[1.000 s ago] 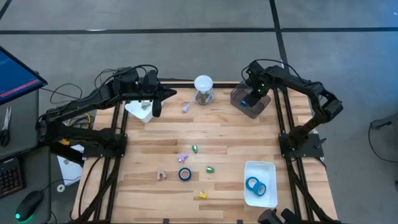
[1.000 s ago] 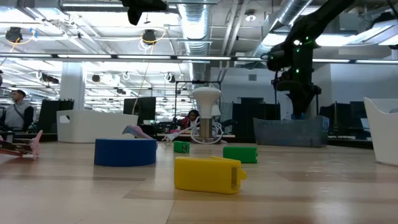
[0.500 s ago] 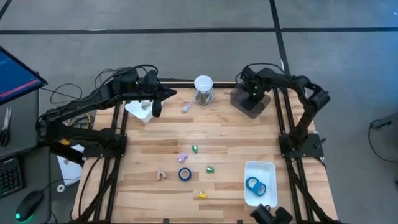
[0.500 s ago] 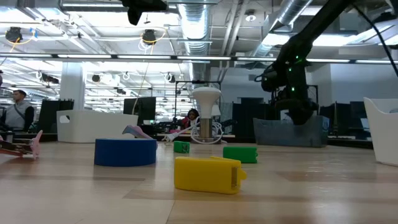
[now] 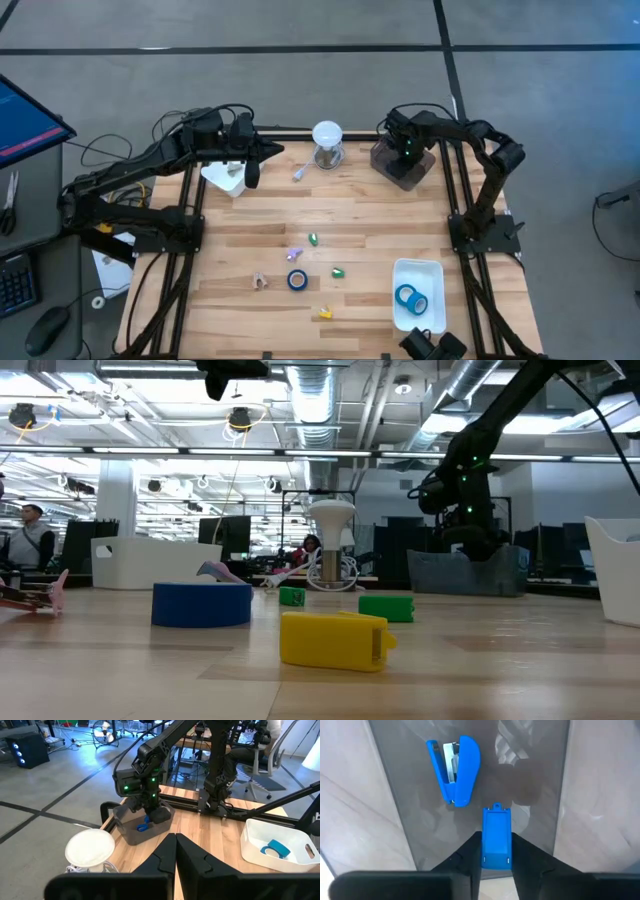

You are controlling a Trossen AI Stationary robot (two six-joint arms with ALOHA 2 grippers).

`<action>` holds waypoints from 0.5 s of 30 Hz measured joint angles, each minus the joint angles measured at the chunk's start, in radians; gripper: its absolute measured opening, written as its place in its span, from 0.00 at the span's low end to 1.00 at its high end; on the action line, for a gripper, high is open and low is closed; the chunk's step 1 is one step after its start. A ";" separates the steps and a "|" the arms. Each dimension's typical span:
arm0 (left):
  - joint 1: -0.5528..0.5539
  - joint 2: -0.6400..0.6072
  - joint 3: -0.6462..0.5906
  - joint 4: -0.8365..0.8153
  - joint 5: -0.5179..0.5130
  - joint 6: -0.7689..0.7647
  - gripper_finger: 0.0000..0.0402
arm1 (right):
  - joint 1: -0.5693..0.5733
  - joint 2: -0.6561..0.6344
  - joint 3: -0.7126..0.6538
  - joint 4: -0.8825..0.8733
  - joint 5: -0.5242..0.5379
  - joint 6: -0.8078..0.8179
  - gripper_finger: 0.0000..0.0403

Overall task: Pick and place Stapler, Stapler remover, tape
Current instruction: Put the blue stapler into the black bin

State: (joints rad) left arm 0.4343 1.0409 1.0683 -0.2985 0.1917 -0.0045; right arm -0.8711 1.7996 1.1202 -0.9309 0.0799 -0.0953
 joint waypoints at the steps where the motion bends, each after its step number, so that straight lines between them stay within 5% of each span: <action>1: 0.000 0.000 0.000 0.000 0.000 0.000 0.01 | 0.000 0.000 0.000 -0.002 0.000 -0.003 0.22; 15: 0.000 0.000 0.000 0.000 0.000 -0.003 0.01 | 0.006 0.000 0.000 0.000 0.015 -0.036 0.44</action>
State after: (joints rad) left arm 0.4339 1.0409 1.0683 -0.2989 0.1917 -0.0078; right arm -0.8647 1.7996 1.1202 -0.9311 0.0945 -0.1310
